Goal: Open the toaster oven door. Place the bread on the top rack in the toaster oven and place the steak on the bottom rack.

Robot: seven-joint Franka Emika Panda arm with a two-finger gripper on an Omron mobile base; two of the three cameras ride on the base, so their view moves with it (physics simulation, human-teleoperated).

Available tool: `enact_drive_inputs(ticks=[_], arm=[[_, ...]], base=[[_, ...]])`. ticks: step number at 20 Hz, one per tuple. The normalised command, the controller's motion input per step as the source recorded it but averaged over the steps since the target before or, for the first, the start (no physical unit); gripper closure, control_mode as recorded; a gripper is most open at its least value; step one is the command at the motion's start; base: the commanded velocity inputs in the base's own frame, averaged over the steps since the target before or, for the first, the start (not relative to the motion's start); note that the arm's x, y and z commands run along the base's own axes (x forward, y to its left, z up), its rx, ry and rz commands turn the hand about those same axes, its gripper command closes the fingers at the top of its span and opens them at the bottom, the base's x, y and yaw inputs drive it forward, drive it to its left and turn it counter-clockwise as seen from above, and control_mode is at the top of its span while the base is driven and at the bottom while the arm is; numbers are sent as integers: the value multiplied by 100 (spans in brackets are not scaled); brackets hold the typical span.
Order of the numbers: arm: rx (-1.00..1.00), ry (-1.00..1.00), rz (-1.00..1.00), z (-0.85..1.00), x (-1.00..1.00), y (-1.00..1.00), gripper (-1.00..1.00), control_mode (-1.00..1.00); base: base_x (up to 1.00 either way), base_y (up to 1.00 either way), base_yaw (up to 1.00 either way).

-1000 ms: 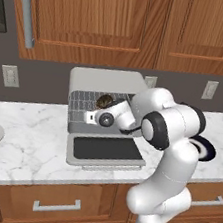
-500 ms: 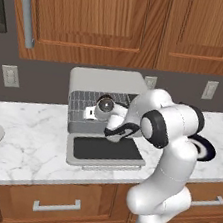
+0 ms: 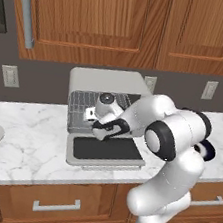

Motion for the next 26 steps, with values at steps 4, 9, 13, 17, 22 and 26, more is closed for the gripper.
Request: enact_drive_inputs(ticks=[4,9,13,17,22,26], arm=[[-7,24,0,-28,-100,0,-100,-100],[-4,21,0,-12,-100,0,-100,-100],[-1,14,0,0,-85,0,-100,-100],[0,14,0,5,-73,0,-100,-100],[0,0,0,97,-10,-1,-100,-100],[0,2,0,98,-5,-20,-100,-100]], base=[[0,0,0],[0,0,0],[0,0,0],[0,0,0],[0,0,0],[0,0,0]])
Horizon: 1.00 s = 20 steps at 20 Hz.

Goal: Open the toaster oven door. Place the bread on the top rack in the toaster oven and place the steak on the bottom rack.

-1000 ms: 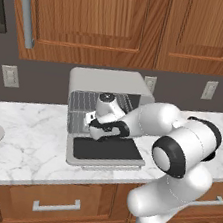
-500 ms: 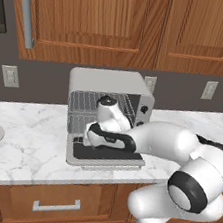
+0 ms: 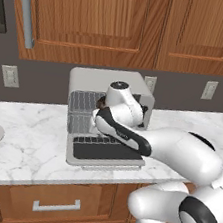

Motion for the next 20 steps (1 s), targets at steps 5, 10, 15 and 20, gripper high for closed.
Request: enact_drive_inputs(ticks=[5,10,15,20], arm=[[0,0,0,36,-31,-59,-100,-100],[0,3,0,-2,-17,-30,-100,-100],[0,0,2,-1,-15,5,-100,100],[0,0,0,0,0,0,-100,100]], base=[[0,0,0],[0,0,0],[-23,17,1],[-12,67,0]])
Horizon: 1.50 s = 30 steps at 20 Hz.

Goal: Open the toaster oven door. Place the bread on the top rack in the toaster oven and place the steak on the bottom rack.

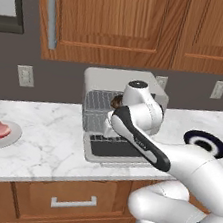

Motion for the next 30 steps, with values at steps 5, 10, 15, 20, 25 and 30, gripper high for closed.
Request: enact_drive_inputs(ticks=[5,10,15,20,25,30], arm=[[0,0,0,0,0,0,-100,100],[0,0,0,0,0,0,-100,100],[0,0,0,0,0,0,-100,100],[0,0,0,0,0,0,-100,100],[0,0,0,0,0,0,-100,100],[0,0,0,0,0,0,-100,100]], base=[[0,90,0],[9,66,-3],[35,40,-4],[48,24,-4],[32,40,-3],[20,27,-2]])
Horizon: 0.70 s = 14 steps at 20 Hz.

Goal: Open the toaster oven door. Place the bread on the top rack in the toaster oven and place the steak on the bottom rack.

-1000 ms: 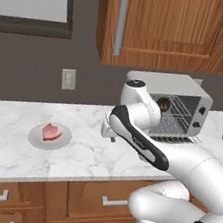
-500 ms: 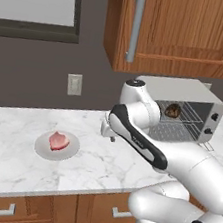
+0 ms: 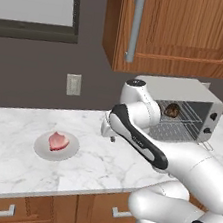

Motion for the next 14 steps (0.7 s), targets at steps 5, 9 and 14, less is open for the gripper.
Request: enact_drive_inputs(ticks=[5,9,14], arm=[[0,13,0,-12,4,38,-100,-100],[0,18,0,-2,49,100,-100,-100],[-4,3,-7,-8,75,97,-100,-100]], base=[[1,1,0],[0,0,0],[0,0,0]])
